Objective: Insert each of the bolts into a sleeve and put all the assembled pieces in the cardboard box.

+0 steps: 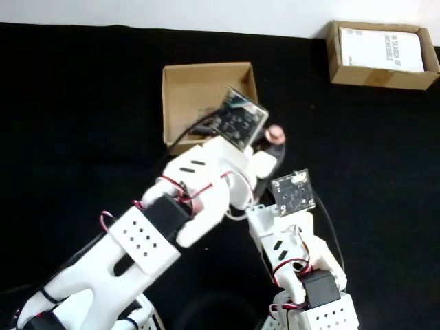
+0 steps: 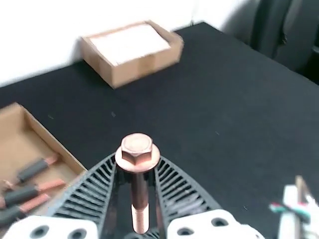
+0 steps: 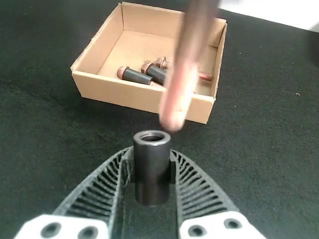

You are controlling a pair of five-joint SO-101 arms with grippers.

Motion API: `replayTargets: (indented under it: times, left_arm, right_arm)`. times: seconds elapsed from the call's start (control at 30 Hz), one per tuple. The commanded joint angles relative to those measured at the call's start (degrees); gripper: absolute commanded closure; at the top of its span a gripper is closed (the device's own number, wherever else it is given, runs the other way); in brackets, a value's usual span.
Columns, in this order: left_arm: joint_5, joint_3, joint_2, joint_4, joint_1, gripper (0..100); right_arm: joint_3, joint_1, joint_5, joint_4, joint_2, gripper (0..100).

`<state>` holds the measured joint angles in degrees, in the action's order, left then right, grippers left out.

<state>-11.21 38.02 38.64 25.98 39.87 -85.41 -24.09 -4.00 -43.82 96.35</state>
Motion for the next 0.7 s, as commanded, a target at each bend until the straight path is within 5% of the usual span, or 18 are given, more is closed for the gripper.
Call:
replayTargets:
  times: [0.0,0.37,0.67]
  left_arm:
    - [-1.32,0.22,1.80,-1.32,0.40,99]
    - [-1.49,0.84,2.07,-1.49,-6.29,99]
    - [-11.25,0.75,2.07,-1.41,-5.93,99]
  right_arm:
    - [0.92,-0.13,-0.44,1.36,0.57,99.1]
    - [6.37,-0.04,-0.44,1.27,0.66,99.1]
    - [5.67,-0.04,-0.44,1.27,0.57,99.1]
